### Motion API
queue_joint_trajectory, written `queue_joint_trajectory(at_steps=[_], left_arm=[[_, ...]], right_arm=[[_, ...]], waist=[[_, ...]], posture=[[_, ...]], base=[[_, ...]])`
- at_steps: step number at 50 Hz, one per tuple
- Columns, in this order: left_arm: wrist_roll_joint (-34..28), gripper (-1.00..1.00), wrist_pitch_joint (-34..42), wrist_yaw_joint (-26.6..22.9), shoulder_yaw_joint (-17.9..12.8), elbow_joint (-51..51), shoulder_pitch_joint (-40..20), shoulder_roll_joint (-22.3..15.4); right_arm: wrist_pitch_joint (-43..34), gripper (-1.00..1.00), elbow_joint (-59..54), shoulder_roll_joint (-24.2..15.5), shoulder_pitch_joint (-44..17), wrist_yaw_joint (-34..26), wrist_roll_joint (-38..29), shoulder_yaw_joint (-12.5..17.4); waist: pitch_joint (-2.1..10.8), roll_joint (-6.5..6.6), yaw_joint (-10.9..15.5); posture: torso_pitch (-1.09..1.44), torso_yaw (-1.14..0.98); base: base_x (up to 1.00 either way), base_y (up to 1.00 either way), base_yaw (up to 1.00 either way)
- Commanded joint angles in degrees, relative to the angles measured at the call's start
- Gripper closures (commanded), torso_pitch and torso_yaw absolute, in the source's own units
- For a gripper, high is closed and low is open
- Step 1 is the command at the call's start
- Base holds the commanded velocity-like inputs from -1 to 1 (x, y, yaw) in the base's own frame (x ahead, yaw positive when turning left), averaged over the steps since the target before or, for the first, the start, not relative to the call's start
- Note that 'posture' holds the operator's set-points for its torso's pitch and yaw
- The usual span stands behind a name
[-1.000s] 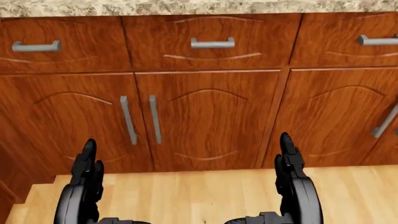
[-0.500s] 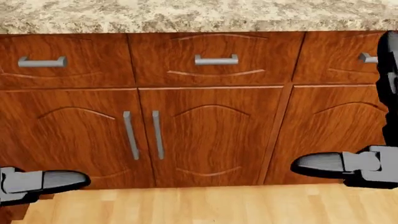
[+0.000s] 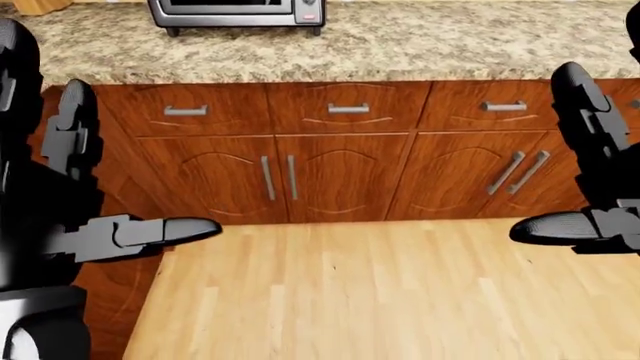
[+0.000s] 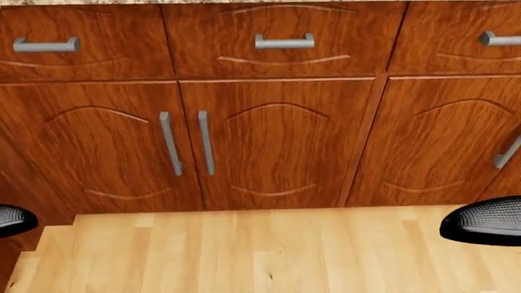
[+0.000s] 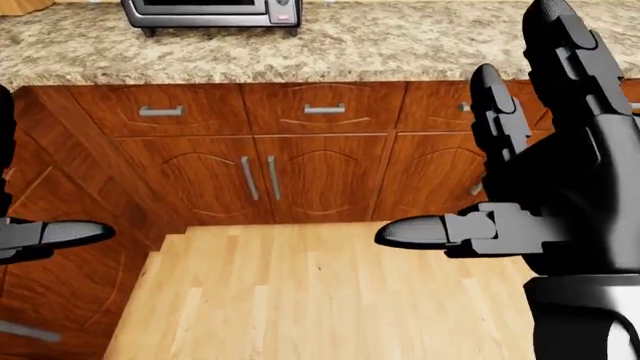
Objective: Navigate to the toaster.
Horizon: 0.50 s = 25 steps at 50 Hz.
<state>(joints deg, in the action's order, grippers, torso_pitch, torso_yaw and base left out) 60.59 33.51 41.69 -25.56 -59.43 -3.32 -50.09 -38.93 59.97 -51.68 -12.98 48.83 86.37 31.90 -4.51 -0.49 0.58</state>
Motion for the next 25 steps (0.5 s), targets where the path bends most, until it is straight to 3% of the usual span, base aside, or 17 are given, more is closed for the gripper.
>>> queue_joint_trajectory(at_steps=[1,6,7,8,10,12,14,16,18,20,25], left_arm=[[-0.4,-1.0,-1.1,0.2,-1.7,-0.6,-1.1,-1.0],[-0.6,-1.0,-0.5,-0.1,-1.4,-0.6,-1.5,-0.3],[-0.6,-1.0,-0.5,-0.2,-1.5,-0.6,-1.5,-0.2],[-1.4,-1.0,-0.7,-0.4,-1.0,-0.6,-1.2,-0.1],[-0.9,-1.0,-1.4,-0.1,-1.0,-0.6,-0.8,-0.9],[0.2,-1.0,-2.3,0.1,-1.3,-0.6,-0.5,-1.5],[-0.4,-1.0,-2.1,0.0,-1.1,-0.6,-0.4,-1.2],[-1.3,-1.0,-2.2,-0.2,-0.6,-0.6,-0.1,-1.0],[-1.4,-1.0,-2.0,-0.6,-0.6,-0.6,-0.1,-0.5],[-1.2,-1.0,-1.9,-0.5,-0.8,-0.6,-0.2,-0.5],[-0.9,-1.0,-1.7,-0.3,-1.1,-0.6,-0.3,-0.9]], right_arm=[[1.6,-1.0,0.0,-0.9,-0.8,-0.1,-1.3,1.3],[1.1,-1.0,0.0,0.2,-0.5,-0.4,-2.4,0.5],[1.1,-1.0,0.0,0.3,-0.4,-0.5,-2.6,0.6],[1.1,-1.0,0.0,0.5,-0.2,-0.7,-2.7,0.6],[1.2,-1.0,0.0,0.9,0.3,-1.1,-3.4,0.4],[1.4,-1.0,0.0,1.0,0.6,-1.1,-3.2,1.1],[1.5,-1.0,0.0,1.9,1.3,-2.1,-5.1,-0.1],[1.8,-1.0,0.0,1.7,1.5,-2.2,-5.0,-0.3],[1.7,-1.0,0.0,1.4,1.5,-2.2,-4.4,-0.1],[1.6,-1.0,0.0,1.3,1.4,-2.1,-4.5,-0.2],[1.3,-1.0,0.0,1.7,1.3,-2.1,-4.7,-0.4]], waist=[[0.93,0.05,0.0],[1.15,0.1,0.0],[2.15,0.17,-0.1],[1.87,0.8,-0.3],[1.71,0.76,-0.2],[1.9,0.12,-0.1],[1.83,-2.04,-0.1],[1.49,-1.13,-0.5],[1.54,-1.71,-0.5],[1.85,-1.28,-0.5],[1.19,-0.1,-0.3]], posture=[[0.0,0.0],[0.0,0.0],[0.0,0.0],[0.0,0.0],[0.0,0.0],[0.0,0.0],[0.0,0.0],[0.0,0.0],[0.0,0.0],[0.0,0.0],[0.0,0.0]], base=[[0.0,0.0,0.0],[0.0,0.0,0.0],[0.0,-0.13,0.0],[0.0,-0.13,0.0],[0.0,-0.14,0.0],[0.0,-0.14,0.0],[0.0,-0.14,0.0],[0.0,-0.14,0.0],[0.0,-0.14,0.0],[0.0,-0.14,0.0],[0.0,-0.14,0.0]])
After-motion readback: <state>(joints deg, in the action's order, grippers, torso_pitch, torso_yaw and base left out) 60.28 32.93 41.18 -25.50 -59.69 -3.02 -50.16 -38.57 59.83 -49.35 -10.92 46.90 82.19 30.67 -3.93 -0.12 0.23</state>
